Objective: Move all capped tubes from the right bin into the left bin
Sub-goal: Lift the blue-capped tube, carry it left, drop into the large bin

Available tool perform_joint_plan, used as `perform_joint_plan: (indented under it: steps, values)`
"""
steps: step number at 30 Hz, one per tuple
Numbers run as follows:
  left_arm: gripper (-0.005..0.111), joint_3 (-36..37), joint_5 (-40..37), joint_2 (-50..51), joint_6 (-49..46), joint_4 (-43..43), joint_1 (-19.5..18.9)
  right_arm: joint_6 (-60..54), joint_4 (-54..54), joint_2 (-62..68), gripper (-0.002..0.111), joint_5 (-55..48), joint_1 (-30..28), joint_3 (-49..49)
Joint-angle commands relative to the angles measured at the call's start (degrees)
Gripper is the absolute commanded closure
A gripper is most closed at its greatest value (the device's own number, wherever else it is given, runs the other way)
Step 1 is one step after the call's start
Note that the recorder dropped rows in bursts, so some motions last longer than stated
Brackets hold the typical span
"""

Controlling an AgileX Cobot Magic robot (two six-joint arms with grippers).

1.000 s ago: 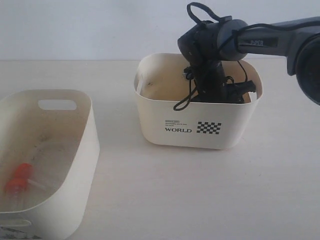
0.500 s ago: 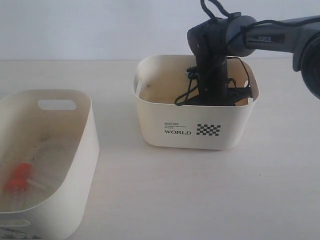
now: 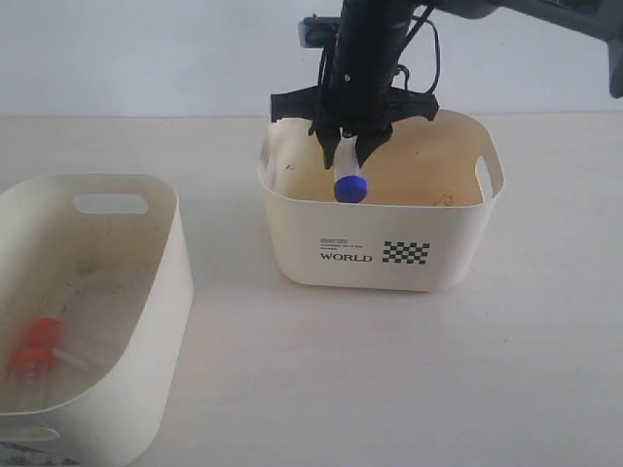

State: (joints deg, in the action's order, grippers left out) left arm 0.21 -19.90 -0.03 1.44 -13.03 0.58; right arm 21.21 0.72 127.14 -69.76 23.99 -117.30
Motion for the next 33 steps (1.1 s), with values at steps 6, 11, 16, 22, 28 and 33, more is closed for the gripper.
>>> perform_joint_plan:
  steps: [6,11,16,22,28,33]
  values:
    - [0.102,-0.21,-0.18,0.03,0.54,-0.07,-0.02,-3.84,4.12,-4.43,0.109,-0.20,0.17,-1.45]
    - [0.102,-0.21,-0.18,0.03,0.54,-0.07,-0.02,-12.04,9.19,-11.53,0.109,-0.20,4.17,-2.28]
    - [0.102,-0.21,-0.18,0.03,0.54,-0.07,-0.02,-20.85,22.79,-14.56,0.109,-0.20,11.54,-2.28]
    - [0.102,-0.21,-0.06,0.03,0.54,-0.07,-0.02,-28.87,25.98,-11.65,0.109,8.19,20.78,-2.28]
    - [0.102,-0.21,0.17,0.03,0.54,-0.07,-0.02,-37.23,31.37,-3.78,0.081,12.21,22.28,-2.28]
    - [0.102,-0.21,0.17,0.03,0.54,-0.07,-0.02,-37.36,31.37,0.36,0.033,13.80,22.37,-2.28]
